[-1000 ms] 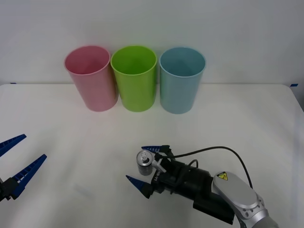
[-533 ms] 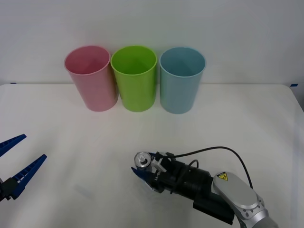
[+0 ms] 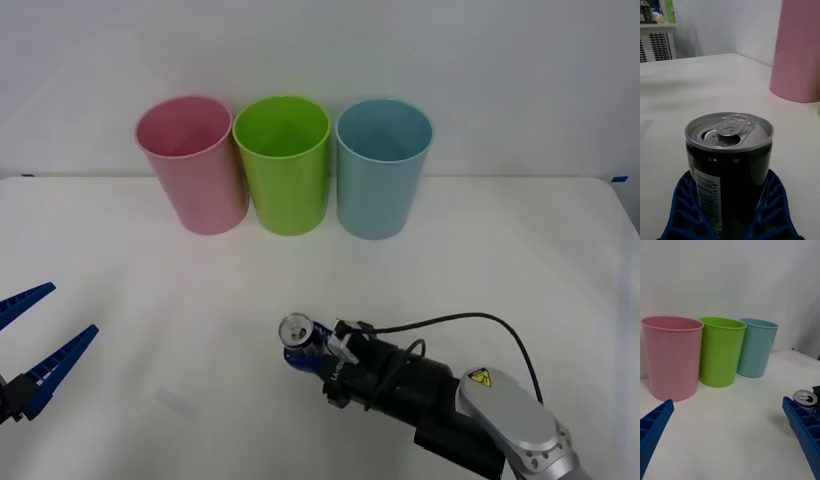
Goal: Grasp the object on the table and drop it into the matching bin: aluminum can to the light blue bin, PET bottle to the pink bin.
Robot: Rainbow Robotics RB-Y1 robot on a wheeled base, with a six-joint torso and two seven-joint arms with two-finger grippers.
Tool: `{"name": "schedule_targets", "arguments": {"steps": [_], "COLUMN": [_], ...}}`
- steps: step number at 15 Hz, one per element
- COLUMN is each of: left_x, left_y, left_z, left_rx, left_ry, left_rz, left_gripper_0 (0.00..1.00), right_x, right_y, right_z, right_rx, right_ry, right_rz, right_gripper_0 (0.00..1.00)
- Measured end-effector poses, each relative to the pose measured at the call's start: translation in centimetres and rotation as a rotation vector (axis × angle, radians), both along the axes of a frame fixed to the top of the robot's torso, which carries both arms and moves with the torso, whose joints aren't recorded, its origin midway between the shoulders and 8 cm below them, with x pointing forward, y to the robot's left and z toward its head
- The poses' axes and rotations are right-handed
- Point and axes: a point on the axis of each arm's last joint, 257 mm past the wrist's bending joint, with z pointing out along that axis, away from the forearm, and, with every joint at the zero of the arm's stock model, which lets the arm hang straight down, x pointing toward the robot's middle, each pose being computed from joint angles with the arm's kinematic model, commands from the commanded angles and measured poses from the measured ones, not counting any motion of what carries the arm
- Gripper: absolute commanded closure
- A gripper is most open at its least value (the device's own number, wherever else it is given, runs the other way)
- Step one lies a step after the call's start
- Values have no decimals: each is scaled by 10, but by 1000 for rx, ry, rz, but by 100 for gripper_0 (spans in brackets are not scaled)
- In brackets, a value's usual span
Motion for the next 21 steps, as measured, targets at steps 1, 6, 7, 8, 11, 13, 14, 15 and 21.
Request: {"name": "schedule_targets", "arguments": {"steps": [1, 6, 7, 8, 11, 13, 14, 15, 21], "left_x": [0, 0, 0, 0, 0, 0, 0, 0, 0], "left_y": [0, 0, 0, 0, 0, 0, 0, 0, 0], "left_z": [0, 0, 0, 0, 0, 0, 0, 0, 0], "left_rx": [0, 0, 0, 0, 0, 0, 0, 0, 0], "left_ry": [0, 0, 0, 0, 0, 0, 0, 0, 0], "left_rz": [0, 0, 0, 0, 0, 0, 0, 0, 0], "left_gripper_0": [0, 0, 0, 0, 0, 0, 0, 0, 0], "right_x": [-3, -16, -18, -19, -18, -13, -11, -8, 7], "right_y": [-4, -32, -40, -48, -64, -75, -80, -85, -119], "right_z": [5, 41, 49, 58, 89, 117, 130, 143, 211], "right_rx": [10, 72, 85, 102, 177, 227, 249, 267, 351], "right_ry": [-5, -31, -38, -42, -26, -40, -50, -62, -157], "right_rz": [-8, -67, -86, -105, -153, -185, -199, -213, -286], "right_gripper_0": [100, 100, 100, 100, 100, 100, 100, 100, 100]}}
